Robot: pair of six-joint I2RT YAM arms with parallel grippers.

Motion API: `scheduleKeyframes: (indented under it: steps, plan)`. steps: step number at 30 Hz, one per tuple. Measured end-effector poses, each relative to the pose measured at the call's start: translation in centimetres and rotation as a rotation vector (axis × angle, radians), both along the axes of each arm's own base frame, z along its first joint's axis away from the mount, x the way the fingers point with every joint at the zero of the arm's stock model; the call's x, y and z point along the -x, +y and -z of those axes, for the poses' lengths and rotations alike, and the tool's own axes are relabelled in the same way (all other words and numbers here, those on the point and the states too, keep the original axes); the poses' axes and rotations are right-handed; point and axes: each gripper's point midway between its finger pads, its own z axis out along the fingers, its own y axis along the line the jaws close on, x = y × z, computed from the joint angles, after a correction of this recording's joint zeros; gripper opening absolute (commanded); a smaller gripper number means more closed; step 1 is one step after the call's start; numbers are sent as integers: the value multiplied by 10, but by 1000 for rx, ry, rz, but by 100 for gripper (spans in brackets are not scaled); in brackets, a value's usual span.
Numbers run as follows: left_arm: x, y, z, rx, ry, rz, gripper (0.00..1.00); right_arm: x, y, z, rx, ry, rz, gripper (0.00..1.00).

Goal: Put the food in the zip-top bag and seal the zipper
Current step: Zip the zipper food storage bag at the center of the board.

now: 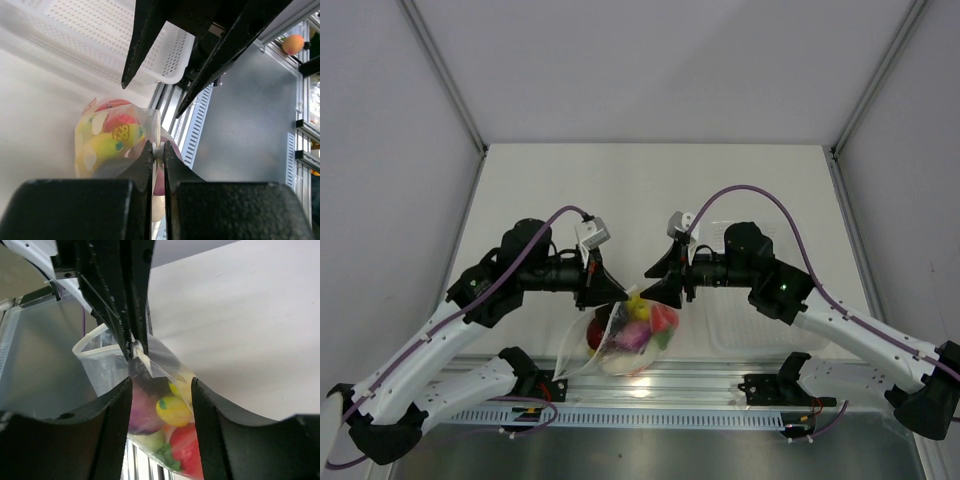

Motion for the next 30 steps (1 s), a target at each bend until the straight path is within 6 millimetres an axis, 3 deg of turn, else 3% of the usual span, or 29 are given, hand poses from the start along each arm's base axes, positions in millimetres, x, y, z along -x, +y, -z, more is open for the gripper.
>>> scheduleKeyframes:
  steps: [8, 14, 19, 27, 30]
  plan:
    - [10, -8, -8, 30, 27, 83, 1, 14, -9, -22, 84, -96, -33, 58]
    - [17, -13, -7, 39, 57, 139, 0, 22, -16, -23, 158, -109, -59, 57]
    - [24, -16, -6, 42, 75, 181, 1, 31, -7, -18, 237, -91, -116, 56]
    - [29, -19, -7, 48, 82, 214, 1, 45, 12, 8, 370, -16, -228, 45]
    - [29, -19, -7, 50, 80, 212, 1, 48, 11, 17, 406, 4, -252, 28]
